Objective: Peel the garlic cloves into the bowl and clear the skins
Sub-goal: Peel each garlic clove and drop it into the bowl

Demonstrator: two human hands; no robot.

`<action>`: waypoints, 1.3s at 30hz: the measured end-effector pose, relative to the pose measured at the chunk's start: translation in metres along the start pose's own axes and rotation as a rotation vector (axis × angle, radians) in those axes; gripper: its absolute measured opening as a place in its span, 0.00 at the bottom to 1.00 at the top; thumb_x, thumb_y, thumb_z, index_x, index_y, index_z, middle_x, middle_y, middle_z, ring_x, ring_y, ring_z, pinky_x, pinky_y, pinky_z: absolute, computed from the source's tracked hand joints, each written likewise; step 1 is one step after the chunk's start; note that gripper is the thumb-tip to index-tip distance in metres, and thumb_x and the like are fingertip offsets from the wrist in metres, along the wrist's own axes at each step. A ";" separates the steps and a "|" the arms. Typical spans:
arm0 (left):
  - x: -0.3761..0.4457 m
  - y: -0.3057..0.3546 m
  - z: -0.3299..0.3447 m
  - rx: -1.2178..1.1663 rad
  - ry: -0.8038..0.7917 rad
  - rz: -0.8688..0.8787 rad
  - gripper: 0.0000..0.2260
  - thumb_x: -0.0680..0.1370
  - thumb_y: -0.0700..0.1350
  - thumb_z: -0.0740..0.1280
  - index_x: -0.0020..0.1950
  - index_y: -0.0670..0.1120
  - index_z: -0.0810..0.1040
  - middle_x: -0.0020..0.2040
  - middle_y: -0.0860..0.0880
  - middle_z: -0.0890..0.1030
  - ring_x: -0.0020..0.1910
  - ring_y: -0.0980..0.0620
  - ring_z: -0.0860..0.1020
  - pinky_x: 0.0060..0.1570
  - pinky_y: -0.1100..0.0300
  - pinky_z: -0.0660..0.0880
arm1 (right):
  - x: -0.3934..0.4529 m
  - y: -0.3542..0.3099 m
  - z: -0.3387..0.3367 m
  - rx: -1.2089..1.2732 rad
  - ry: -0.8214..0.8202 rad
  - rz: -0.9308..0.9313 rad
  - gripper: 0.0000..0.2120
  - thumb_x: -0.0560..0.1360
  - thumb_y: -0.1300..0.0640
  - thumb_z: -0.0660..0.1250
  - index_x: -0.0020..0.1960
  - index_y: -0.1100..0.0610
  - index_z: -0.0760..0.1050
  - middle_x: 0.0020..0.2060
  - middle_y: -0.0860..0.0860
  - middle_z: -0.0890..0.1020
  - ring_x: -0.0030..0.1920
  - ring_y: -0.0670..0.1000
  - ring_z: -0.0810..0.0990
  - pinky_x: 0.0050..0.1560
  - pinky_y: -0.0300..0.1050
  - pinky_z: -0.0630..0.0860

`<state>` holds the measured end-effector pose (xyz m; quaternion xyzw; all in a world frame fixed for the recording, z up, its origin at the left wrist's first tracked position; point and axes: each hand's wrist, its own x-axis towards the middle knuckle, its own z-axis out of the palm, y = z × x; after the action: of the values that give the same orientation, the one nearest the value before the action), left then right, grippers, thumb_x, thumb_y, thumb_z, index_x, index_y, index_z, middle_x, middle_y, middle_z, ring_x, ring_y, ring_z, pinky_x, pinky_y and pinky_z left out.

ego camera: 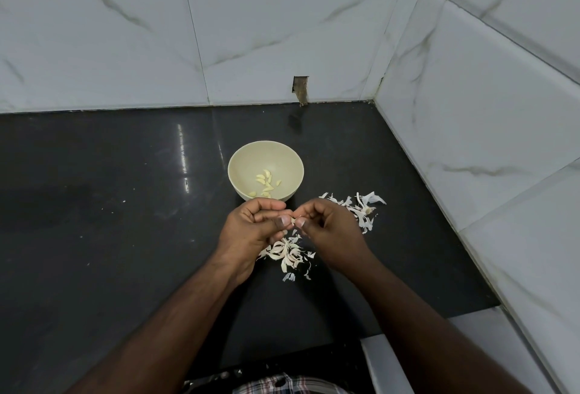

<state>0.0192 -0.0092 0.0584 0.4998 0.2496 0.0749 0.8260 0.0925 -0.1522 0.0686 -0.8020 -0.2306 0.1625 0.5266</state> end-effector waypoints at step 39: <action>0.000 0.008 -0.004 0.006 -0.036 -0.023 0.06 0.79 0.35 0.68 0.53 0.41 0.82 0.48 0.38 0.85 0.46 0.48 0.84 0.41 0.60 0.81 | 0.003 -0.008 -0.005 0.046 0.017 0.047 0.03 0.74 0.62 0.75 0.46 0.55 0.84 0.38 0.54 0.85 0.37 0.50 0.83 0.35 0.40 0.79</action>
<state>0.0183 -0.0027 0.0637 0.5006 0.2403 0.0557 0.8297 0.0957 -0.1521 0.0780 -0.7962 -0.2033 0.1733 0.5429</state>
